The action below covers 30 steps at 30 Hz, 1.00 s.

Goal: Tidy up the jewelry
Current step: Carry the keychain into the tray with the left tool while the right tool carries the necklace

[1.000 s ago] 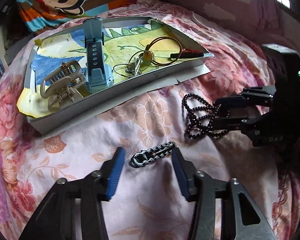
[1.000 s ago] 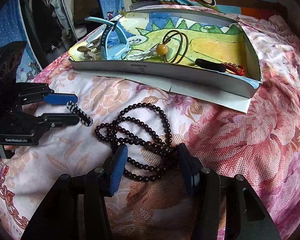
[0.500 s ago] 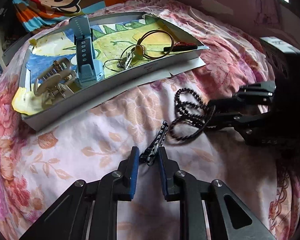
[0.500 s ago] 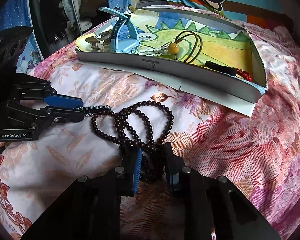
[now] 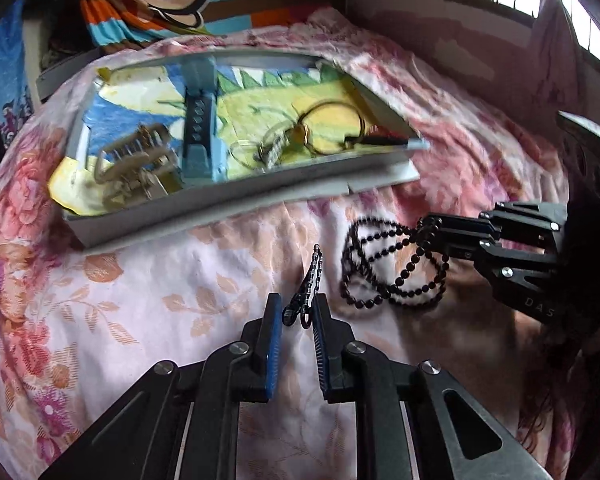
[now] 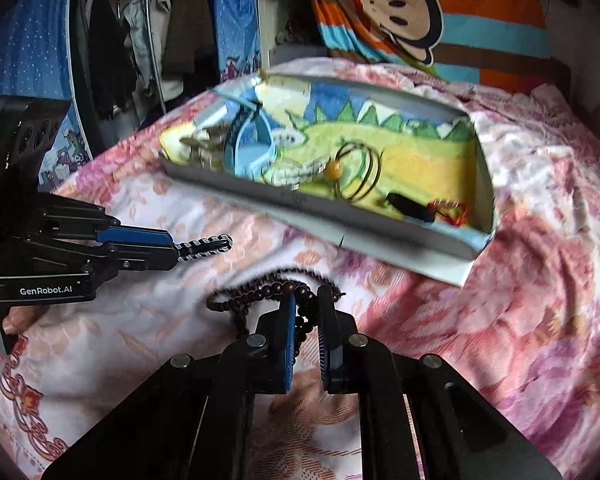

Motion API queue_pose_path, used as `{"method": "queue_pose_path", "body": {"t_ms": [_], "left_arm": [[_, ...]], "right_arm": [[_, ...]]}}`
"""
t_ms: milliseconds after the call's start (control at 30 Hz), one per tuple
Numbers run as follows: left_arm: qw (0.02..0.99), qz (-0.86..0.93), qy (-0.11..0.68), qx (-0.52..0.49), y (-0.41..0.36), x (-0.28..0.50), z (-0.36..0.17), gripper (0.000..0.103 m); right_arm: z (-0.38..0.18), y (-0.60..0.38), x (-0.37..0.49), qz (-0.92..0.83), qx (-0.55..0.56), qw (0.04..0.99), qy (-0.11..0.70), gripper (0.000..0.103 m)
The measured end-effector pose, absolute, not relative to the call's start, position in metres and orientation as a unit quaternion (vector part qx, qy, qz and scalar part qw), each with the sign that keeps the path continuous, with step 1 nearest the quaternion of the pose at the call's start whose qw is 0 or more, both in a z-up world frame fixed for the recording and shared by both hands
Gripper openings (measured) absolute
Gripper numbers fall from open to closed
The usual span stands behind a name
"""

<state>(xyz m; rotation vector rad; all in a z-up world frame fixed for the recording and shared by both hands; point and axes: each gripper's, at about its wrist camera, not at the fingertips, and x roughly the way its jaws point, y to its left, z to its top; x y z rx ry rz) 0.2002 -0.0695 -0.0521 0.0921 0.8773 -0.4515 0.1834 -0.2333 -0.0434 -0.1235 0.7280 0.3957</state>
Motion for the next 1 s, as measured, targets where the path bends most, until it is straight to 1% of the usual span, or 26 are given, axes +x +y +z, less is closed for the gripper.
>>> {"method": "queue_pose_path", "body": {"t_ms": [167, 300, 500, 700, 833, 1000], "left_arm": [[0.891, -0.218, 0.398, 0.019, -0.064, 0.197, -0.037, 0.014], [0.902, -0.214, 0.375, 0.0, -0.061, 0.196, -0.017, 0.014], [0.914, -0.204, 0.35, -0.038, -0.058, 0.195, 0.007, 0.014], [0.916, -0.197, 0.344, -0.066, -0.064, 0.219, 0.029, 0.014], [0.915, -0.187, 0.349, -0.077, -0.077, 0.245, 0.028, 0.014], [0.912, -0.165, 0.366, -0.08, -0.09, 0.273, 0.008, 0.014]], "right_arm": [[-0.021, -0.238, 0.182, 0.189, -0.057, 0.923, 0.331, 0.009], [0.0, -0.244, 0.178, 0.188, -0.034, 0.928, 0.32, 0.009], [0.034, -0.245, 0.172, 0.173, -0.036, 0.942, 0.287, 0.009], [0.071, -0.242, 0.202, 0.144, -0.06, 0.95, 0.271, 0.009], [0.073, -0.246, 0.236, 0.097, -0.063, 0.956, 0.268, 0.009], [0.042, -0.272, 0.272, 0.053, -0.004, 0.955, 0.293, 0.009]]}}
